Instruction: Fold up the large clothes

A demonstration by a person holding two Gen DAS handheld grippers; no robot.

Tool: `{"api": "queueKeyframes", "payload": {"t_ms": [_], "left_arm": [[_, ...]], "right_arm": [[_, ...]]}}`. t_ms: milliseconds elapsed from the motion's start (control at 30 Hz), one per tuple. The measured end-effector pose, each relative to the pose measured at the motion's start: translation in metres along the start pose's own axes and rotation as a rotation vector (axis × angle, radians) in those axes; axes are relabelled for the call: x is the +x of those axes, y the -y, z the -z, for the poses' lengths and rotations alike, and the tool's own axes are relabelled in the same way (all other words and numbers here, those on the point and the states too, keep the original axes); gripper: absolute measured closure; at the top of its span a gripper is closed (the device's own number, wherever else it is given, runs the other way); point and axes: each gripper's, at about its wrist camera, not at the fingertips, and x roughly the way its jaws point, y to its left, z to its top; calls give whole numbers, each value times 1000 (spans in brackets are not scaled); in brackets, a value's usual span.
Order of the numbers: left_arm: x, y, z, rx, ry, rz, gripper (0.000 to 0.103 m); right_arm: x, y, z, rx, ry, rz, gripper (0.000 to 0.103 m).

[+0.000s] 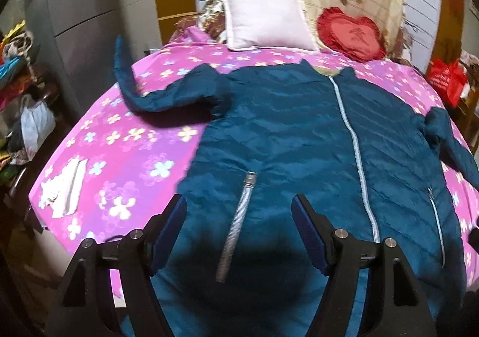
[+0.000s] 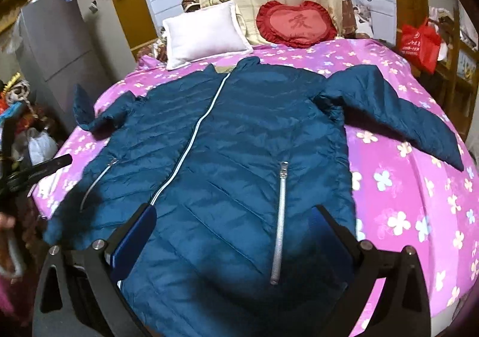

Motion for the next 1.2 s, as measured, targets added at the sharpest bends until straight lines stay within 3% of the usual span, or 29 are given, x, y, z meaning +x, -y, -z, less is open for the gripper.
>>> {"api": "queueKeyframes", "payload": {"t_ms": [300,733,1200], "left_arm": [[-3,45,6,38,21,19,53],[-14,60,-22,8,59,46,53],[-1,69,-21,5,54,54,53]], "right_arm": [[20,-17,-15,-40,29,65,0],[30,-23,-32,3,44,81,0],[42,-20,-38,-3,45,152,0]]}}
